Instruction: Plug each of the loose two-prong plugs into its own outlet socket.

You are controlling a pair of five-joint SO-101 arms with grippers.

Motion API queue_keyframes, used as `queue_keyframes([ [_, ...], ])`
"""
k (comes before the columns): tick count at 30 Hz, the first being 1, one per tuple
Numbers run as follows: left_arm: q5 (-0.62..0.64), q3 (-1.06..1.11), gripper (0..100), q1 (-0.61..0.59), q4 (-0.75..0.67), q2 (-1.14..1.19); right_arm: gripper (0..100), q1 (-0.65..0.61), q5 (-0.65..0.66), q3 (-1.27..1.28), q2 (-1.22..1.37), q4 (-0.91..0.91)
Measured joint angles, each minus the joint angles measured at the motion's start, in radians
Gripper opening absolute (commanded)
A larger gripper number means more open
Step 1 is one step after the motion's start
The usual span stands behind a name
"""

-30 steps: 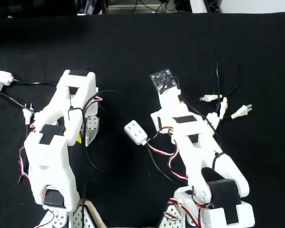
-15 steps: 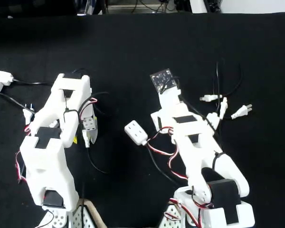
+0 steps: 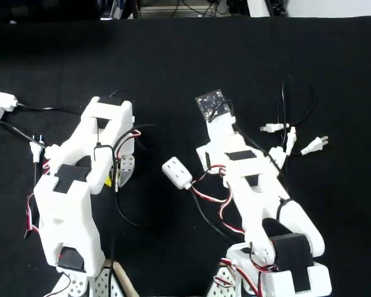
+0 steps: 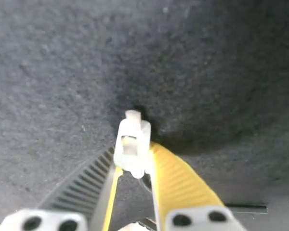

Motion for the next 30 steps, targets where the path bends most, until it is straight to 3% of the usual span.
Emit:
queue_keyframes([
  [4, 0.000, -0.021, 4, 0.002, 0.012, 0.005, 1.5, 0.000, 0.000, 0.000, 0.000, 0.000],
  [10, 0.000, -0.224, 4, 0.002, 0.212, 0.009, 1.3, 0.000, 0.000, 0.000, 0.000, 0.000],
  [14, -0.028, -0.302, 4, 0.009, 0.245, -0.078, 1.2, 0.000, 0.000, 0.000, 0.000, 0.000],
  [18, -0.114, -0.295, 4, 0.138, 0.249, -0.230, 1.2, 0.000, 0.000, 0.000, 0.000, 0.000],
  [22, -0.149, -0.206, 4, 0.262, 0.186, -0.400, 1.2, 0.005, 0.000, 0.011, -0.025, 0.000],
  [26, -0.315, -0.021, 4, 0.345, 0.078, -0.532, 1.2, 0.063, 0.000, 0.074, -0.135, 0.000],
  [30, -0.404, 0.124, 4, 0.348, -0.037, -0.652, 1.2, 0.155, -0.080, 0.147, -0.313, 0.000],
])
